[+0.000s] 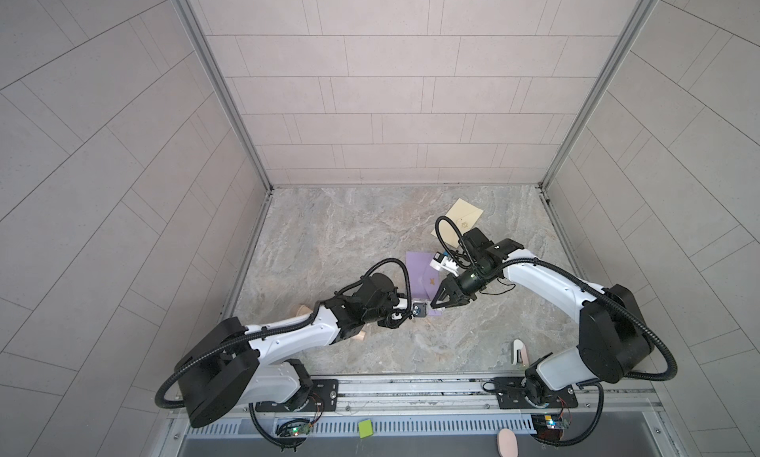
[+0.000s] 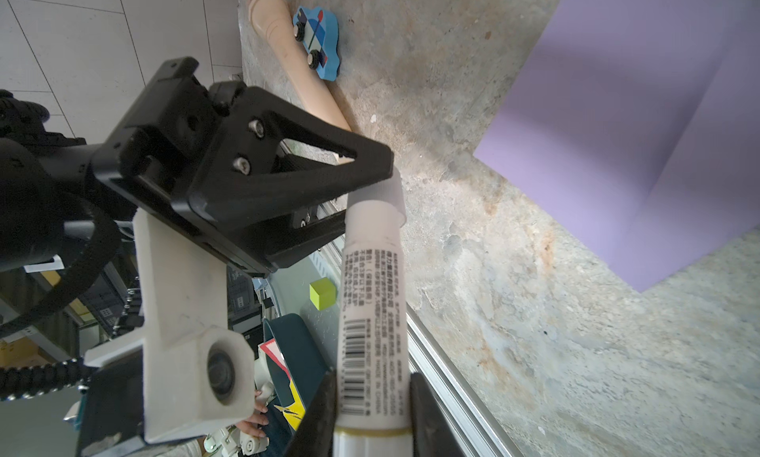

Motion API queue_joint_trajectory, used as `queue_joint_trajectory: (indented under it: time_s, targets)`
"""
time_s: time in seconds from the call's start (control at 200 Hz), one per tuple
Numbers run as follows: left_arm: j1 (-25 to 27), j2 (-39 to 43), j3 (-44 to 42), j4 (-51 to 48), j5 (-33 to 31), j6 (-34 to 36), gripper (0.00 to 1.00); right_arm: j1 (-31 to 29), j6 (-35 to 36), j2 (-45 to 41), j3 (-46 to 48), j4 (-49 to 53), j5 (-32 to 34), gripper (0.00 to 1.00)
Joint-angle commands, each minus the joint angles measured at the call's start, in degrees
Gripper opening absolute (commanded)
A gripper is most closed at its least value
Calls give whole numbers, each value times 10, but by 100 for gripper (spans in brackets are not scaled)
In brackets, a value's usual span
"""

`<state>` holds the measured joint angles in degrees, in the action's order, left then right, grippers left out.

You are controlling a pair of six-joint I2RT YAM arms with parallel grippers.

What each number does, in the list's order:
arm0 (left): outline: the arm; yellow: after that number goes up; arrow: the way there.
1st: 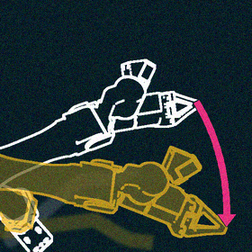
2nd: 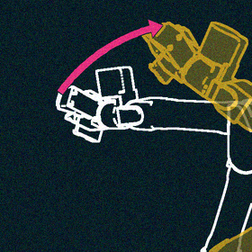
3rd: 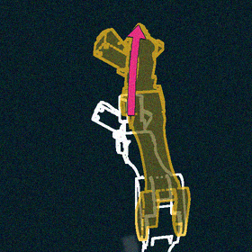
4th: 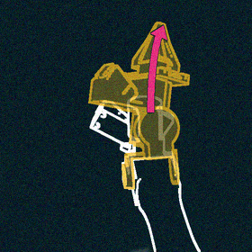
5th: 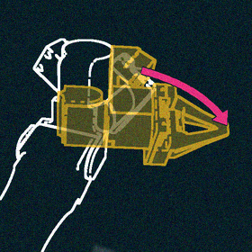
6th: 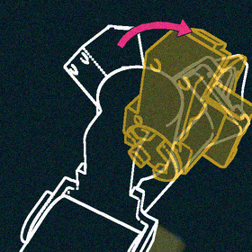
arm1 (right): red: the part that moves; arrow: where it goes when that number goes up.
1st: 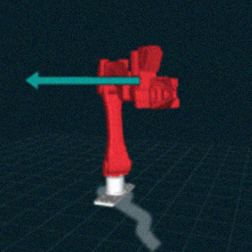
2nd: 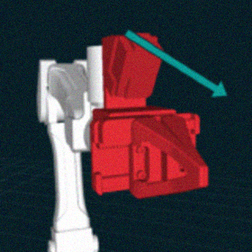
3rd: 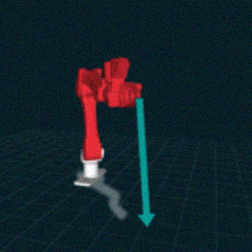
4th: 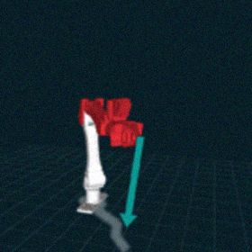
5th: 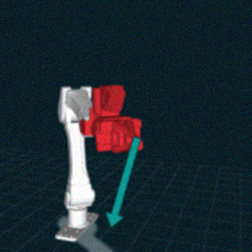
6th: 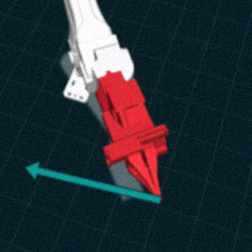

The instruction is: Place the letter into the envelope and seal it

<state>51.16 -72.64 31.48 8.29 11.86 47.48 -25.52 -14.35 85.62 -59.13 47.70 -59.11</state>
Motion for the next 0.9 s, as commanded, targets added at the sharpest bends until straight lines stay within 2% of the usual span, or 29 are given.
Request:
queue_joint_trajectory:
  time_s: [0.0,0.245,0.335,0.505,0.645,0.896]
  targets:
    - [10,-1,22,43,24,1,22,-8,-2,4,2,-25,-9,0]
    - [10,-16,18,81,17,-29,22,-9,-10,2,6,-26,25,0]
    - [10,-31,13,127,11,-78,22,1,-27,-2,5,-29,60,0]
    - [10,-94,9,231,34,-169,24,65,-67,-11,7,-45,85,0]
    - [10,-148,-3,326,38,-232,24,108,-67,-20,3,-34,83,0]
    - [10,-188,15,317,39,-282,27,108,-53,-12,-1,-1,103,0]
